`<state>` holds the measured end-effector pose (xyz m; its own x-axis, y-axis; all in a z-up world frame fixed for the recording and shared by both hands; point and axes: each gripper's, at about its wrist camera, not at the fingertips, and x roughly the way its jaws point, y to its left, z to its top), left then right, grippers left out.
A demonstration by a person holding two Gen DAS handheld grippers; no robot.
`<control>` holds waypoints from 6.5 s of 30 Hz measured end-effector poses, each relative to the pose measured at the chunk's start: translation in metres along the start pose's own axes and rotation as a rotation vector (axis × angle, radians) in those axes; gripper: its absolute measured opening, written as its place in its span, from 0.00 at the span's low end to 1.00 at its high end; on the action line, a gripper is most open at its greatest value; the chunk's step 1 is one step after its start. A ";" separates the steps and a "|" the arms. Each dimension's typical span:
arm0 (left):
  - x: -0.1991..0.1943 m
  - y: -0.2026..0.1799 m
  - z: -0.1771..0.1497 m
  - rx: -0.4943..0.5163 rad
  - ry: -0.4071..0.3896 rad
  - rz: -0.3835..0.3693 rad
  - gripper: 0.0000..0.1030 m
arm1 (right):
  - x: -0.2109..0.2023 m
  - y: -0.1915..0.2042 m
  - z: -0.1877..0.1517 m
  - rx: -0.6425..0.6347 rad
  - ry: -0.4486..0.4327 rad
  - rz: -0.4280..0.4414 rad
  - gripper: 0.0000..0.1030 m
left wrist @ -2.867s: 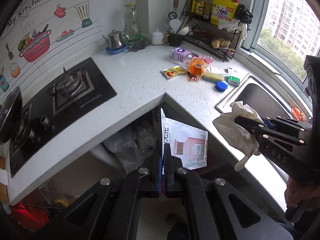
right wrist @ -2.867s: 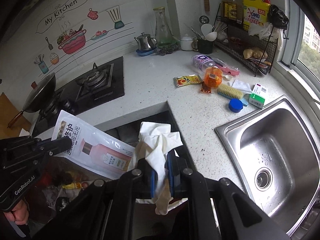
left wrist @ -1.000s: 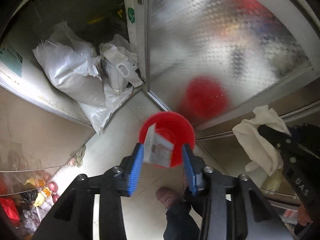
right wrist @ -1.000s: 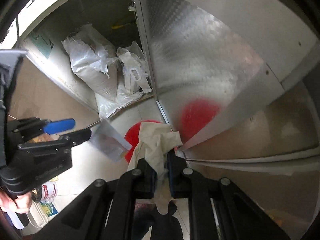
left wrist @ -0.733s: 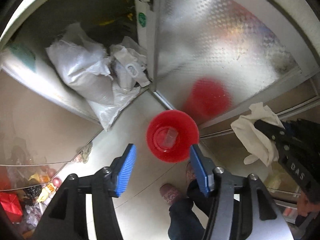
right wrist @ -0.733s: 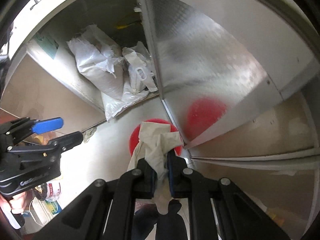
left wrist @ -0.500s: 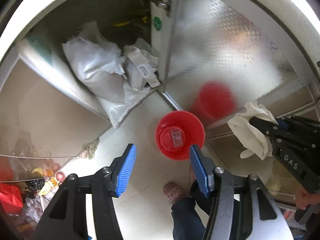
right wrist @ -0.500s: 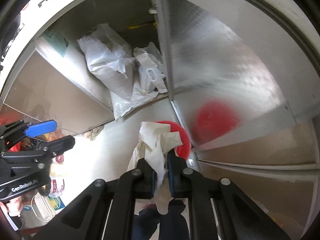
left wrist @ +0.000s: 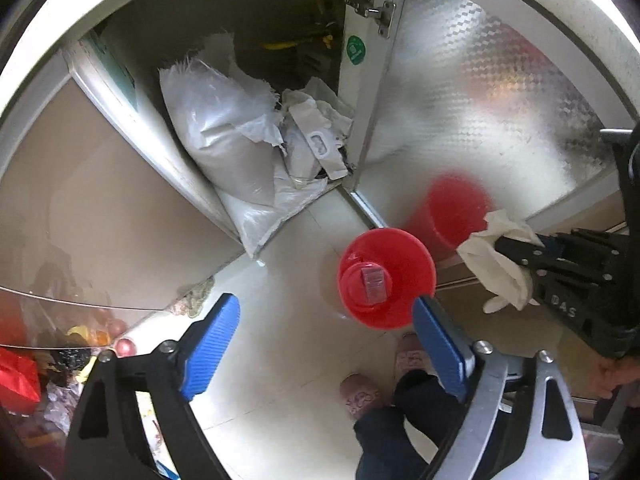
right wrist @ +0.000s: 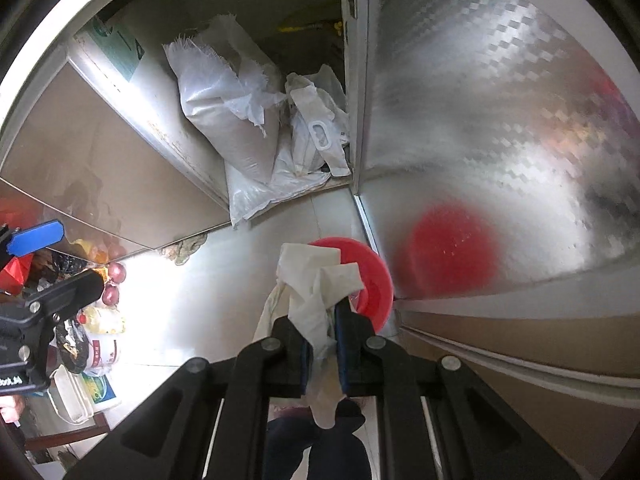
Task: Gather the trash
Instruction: 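Open both tools over the red bin to drop sachet and glove, then raise both tools back toward the counter, then grasp the blue lid with the right tool while the left tool grasps the orange bag, then carry the orange bag and blue lid down over the red bin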
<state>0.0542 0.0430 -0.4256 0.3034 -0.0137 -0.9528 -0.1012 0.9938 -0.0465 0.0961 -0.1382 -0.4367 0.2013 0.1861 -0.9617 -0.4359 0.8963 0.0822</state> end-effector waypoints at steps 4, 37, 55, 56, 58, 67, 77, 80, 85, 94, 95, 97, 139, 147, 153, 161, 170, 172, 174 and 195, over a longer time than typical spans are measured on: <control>0.000 0.001 0.001 -0.004 -0.003 -0.006 0.88 | 0.005 0.002 0.002 -0.013 -0.005 -0.006 0.09; -0.193 0.005 0.004 -0.060 -0.158 -0.064 1.00 | -0.185 0.026 0.013 0.010 -0.149 -0.050 0.99; -0.329 -0.036 0.096 0.059 -0.374 -0.108 1.00 | -0.351 -0.003 0.053 0.110 -0.393 -0.098 0.99; -0.331 -0.039 0.104 0.063 -0.384 -0.107 1.00 | -0.356 -0.008 0.058 0.114 -0.401 -0.099 0.99; -0.335 -0.049 0.122 0.088 -0.406 -0.083 1.00 | -0.362 -0.019 0.069 0.124 -0.418 -0.104 0.99; -0.323 -0.095 0.208 0.154 -0.424 -0.071 1.00 | -0.366 -0.076 0.116 0.176 -0.430 -0.090 1.00; -0.288 -0.142 0.295 0.155 -0.384 -0.062 1.00 | -0.339 -0.145 0.173 0.175 -0.382 -0.061 1.00; -0.269 -0.155 0.312 0.156 -0.342 -0.063 1.00 | -0.323 -0.163 0.186 0.171 -0.355 -0.045 1.00; -0.231 -0.165 0.331 0.136 -0.271 -0.079 1.00 | -0.287 -0.188 0.206 0.172 -0.291 -0.023 0.99; -0.171 -0.165 0.351 0.095 -0.153 -0.070 1.00 | -0.223 -0.214 0.229 0.158 -0.179 -0.006 0.93; -0.166 -0.165 0.351 0.095 -0.142 -0.072 1.00 | -0.217 -0.216 0.231 0.153 -0.167 -0.006 0.88; -0.157 -0.165 0.350 0.095 -0.126 -0.071 1.00 | -0.206 -0.216 0.233 0.137 -0.144 -0.009 0.84; -0.105 -0.216 0.449 0.245 -0.102 -0.100 0.99 | -0.221 -0.263 0.274 0.154 -0.233 -0.096 0.42; -0.067 -0.227 0.469 0.272 -0.079 -0.071 0.96 | -0.203 -0.284 0.288 0.175 -0.238 -0.079 0.42; -0.049 -0.231 0.475 0.280 -0.053 -0.068 0.76 | -0.194 -0.287 0.291 0.184 -0.237 -0.051 0.42; -0.063 -0.233 0.466 0.289 -0.077 -0.071 0.60 | -0.202 -0.292 0.284 0.216 -0.255 -0.053 0.42; -0.126 -0.224 0.434 0.297 -0.134 -0.081 0.60 | -0.238 -0.271 0.264 0.198 -0.270 -0.062 0.42; -0.141 -0.220 0.423 0.291 -0.150 -0.085 0.60 | -0.252 -0.263 0.259 0.194 -0.284 -0.066 0.42; -0.157 -0.215 0.412 0.286 -0.166 -0.092 0.60 | -0.266 -0.254 0.253 0.193 -0.297 -0.068 0.42; -0.283 -0.107 0.227 0.241 -0.286 -0.068 0.60 | -0.357 -0.077 0.140 0.118 -0.404 -0.018 0.42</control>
<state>0.1942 -0.0347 -0.0832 0.5574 -0.0827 -0.8261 0.1434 0.9897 -0.0023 0.1805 -0.2169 -0.0626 0.5460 0.2919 -0.7852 -0.3306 0.9363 0.1183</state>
